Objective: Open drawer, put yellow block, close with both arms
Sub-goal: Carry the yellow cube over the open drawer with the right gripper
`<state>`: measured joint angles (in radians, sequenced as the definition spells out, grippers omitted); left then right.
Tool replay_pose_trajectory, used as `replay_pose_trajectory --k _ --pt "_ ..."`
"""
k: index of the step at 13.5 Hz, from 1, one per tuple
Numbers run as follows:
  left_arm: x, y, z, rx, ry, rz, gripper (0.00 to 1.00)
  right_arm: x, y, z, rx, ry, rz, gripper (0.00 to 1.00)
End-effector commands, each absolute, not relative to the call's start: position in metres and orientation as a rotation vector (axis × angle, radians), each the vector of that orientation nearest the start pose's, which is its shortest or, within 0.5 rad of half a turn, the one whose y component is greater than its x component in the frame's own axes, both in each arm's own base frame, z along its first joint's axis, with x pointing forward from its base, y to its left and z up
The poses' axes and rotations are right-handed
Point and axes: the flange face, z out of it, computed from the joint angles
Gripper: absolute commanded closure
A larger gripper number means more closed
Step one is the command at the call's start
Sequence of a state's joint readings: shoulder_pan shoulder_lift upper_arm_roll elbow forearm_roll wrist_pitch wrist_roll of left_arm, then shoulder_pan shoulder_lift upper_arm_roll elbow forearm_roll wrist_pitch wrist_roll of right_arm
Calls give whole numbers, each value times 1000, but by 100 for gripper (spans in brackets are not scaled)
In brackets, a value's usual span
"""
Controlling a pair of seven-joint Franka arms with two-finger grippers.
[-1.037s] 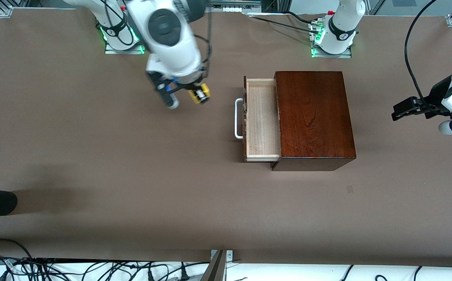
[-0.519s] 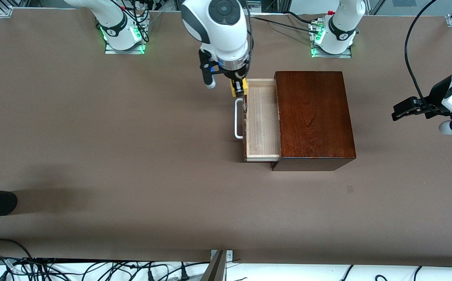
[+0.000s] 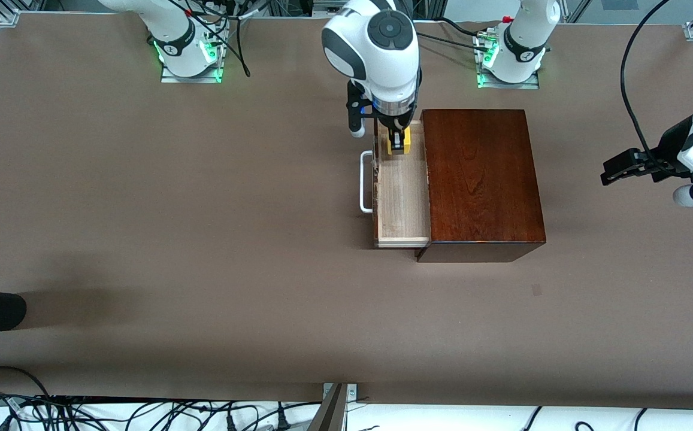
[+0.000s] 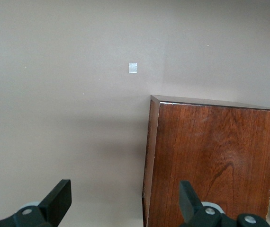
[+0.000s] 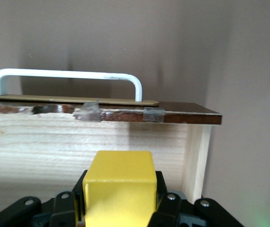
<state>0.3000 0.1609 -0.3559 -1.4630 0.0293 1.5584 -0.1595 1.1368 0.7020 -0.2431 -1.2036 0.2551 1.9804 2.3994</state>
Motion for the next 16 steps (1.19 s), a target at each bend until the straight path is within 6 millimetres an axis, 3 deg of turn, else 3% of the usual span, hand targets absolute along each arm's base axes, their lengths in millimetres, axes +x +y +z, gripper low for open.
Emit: replay_pose_trajectory --k 1,4,5,7,11,13,16 --pt "597 -12 594 -3165 -150 72 0 420 635 356 -2195 2147 140 100" --pt "597 -12 594 -3165 -150 72 0 421 636 329 -2217 2162 123 100" --pt "596 -12 595 -3165 -150 70 0 421 635 324 -2212 2164 120 95" --pt "596 -12 595 -3165 -150 67 0 422 635 323 -2192 2168 121 0" --pt "597 -12 594 -3165 -150 72 0 428 625 381 -2178 2155 143 0" --pt "597 -12 594 -3165 -150 72 0 435 610 425 -2196 2112 153 0" --pt "597 -12 594 -3166 -147 70 0 467 551 492 -2338 1974 183 0"
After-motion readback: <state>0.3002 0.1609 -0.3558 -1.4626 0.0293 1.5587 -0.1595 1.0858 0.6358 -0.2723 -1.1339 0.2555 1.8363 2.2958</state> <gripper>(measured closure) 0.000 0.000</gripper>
